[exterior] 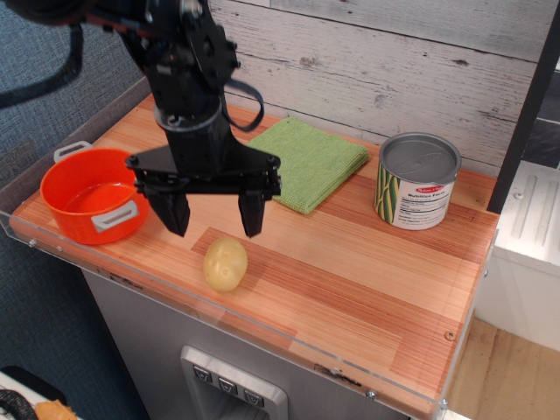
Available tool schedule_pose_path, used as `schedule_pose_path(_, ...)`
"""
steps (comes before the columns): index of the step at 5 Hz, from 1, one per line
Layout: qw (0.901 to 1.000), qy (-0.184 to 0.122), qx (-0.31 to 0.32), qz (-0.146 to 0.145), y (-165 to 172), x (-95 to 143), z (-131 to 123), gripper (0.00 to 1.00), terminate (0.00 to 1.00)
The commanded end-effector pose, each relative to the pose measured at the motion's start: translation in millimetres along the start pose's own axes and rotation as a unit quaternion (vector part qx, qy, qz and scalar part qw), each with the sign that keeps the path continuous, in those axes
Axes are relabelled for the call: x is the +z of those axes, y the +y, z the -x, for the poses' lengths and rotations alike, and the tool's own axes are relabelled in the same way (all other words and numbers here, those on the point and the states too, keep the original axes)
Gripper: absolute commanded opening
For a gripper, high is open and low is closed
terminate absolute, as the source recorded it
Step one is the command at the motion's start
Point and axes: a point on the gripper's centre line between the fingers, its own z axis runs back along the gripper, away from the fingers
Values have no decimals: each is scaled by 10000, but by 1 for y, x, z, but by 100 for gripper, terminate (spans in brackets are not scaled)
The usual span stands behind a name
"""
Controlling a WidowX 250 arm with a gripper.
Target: Put the potato in the orange bucket.
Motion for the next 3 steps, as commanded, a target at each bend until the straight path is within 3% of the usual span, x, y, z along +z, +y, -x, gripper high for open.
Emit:
schedule_pose_path(1, 9997, 37, -8, -223, -1, -26, 1, 100, 0)
schedule_pose_path(3, 9988, 208, 64, -439, 5, -35, 8, 100, 0)
